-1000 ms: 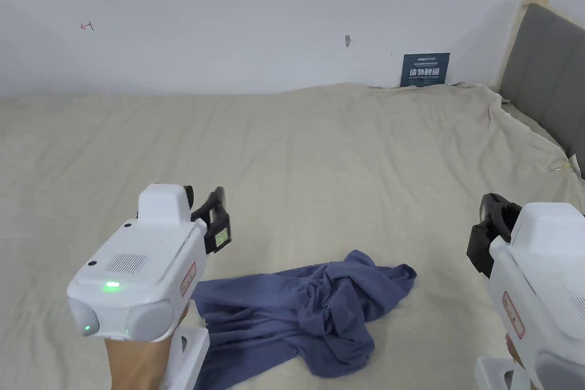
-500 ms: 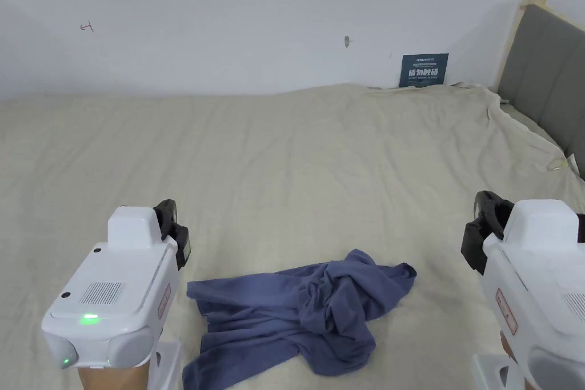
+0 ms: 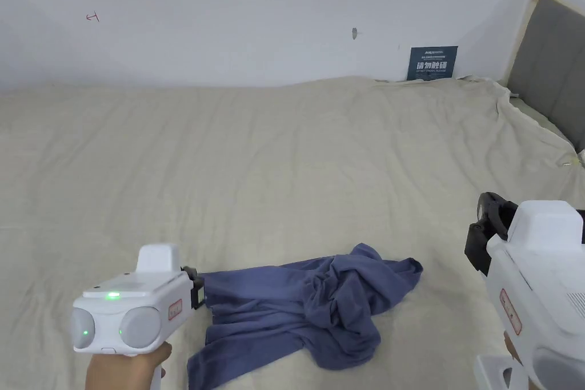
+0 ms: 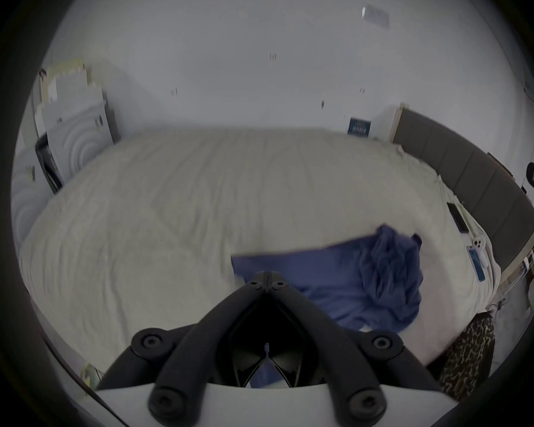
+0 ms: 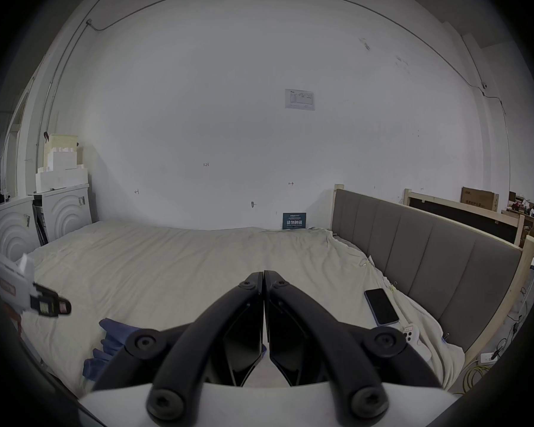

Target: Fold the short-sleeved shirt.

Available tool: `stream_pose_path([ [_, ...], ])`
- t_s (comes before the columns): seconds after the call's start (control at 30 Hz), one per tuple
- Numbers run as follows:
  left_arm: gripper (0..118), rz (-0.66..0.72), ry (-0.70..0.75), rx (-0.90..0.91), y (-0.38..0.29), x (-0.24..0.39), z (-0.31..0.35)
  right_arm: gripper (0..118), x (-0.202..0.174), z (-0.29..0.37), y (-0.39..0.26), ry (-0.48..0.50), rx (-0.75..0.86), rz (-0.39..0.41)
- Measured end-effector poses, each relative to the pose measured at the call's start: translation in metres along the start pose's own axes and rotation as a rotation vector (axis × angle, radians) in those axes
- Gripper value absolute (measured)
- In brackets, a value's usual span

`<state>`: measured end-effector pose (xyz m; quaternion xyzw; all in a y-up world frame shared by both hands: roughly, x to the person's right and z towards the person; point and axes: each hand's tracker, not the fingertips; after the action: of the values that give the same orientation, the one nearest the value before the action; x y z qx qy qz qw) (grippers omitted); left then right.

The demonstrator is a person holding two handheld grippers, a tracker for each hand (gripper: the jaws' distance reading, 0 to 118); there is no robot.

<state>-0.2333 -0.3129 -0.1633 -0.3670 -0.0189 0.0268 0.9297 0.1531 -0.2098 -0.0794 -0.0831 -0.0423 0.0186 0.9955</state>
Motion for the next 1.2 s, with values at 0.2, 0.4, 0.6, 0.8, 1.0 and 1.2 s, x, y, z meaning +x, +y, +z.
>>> stream_pose_path([
  [0.2, 5, 0.104, -0.046, -0.197, -0.044, -0.009, -0.039, 1, -0.001, -0.005, -0.008, 0.011, -0.024, -0.001],
  [0.4, 77, 0.079, -0.02, -0.32, -0.072, -0.006, -0.059, 1, 0.0, -0.009, -0.016, 0.012, -0.049, -0.002],
  [0.6, 86, 0.087, 0.016, -0.342, -0.081, -0.001, -0.069, 0, 0.0, -0.012, -0.021, 0.017, -0.069, -0.004],
  [0.8, 33, 0.079, 0.026, -0.367, -0.086, 0.002, -0.079, 1, 0.002, -0.02, -0.027, 0.019, -0.091, -0.008],
  [1.0, 6, 0.037, 0.013, -0.341, -0.083, 0.004, -0.072, 1, 0.005, -0.037, -0.035, 0.022, -0.146, -0.019],
  [1.2, 5, 0.073, -0.042, -0.274, -0.066, -0.004, -0.047, 3, 0.022, -0.101, -0.065, 0.046, -0.336, -0.038],
])
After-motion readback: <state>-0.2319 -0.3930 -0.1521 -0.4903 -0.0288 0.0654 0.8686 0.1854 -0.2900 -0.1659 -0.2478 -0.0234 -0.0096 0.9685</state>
